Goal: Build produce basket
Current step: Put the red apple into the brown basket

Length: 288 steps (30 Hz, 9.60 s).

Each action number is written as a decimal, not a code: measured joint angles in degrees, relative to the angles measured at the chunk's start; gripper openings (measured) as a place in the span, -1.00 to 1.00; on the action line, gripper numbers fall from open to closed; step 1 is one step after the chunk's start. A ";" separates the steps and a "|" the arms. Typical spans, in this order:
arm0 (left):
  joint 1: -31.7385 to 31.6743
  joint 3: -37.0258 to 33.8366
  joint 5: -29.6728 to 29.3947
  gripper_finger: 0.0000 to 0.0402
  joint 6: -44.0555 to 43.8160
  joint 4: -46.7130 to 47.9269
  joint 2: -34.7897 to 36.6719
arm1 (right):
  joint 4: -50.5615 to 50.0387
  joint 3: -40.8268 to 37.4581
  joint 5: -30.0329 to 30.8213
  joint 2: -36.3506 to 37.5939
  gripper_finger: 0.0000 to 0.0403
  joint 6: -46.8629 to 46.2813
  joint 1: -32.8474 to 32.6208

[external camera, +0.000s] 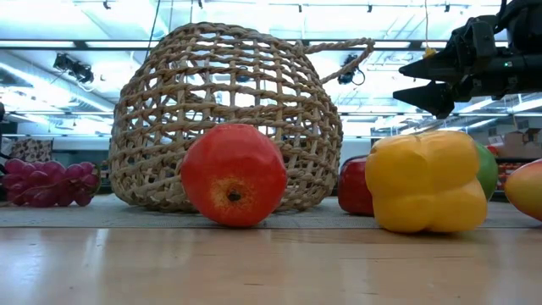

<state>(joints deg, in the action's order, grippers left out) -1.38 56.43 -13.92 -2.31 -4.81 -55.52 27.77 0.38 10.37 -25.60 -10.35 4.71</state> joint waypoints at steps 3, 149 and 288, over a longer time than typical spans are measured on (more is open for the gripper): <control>-2.12 0.04 2.77 -0.96 0.05 -3.23 -1.25 | -0.01 0.00 0.01 0.01 0.73 0.00 0.00; -6.87 11.08 27.96 -0.93 -19.96 -9.06 -8.58 | 0.00 0.00 0.00 0.00 0.73 0.00 0.00; -9.08 11.12 4.19 -0.93 -21.33 11.47 -17.21 | 0.83 0.02 0.00 0.02 0.73 0.00 -0.02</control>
<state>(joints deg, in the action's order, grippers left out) -10.46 67.55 -9.74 -23.64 6.65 -72.73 28.60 0.40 10.37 -25.58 -10.35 4.69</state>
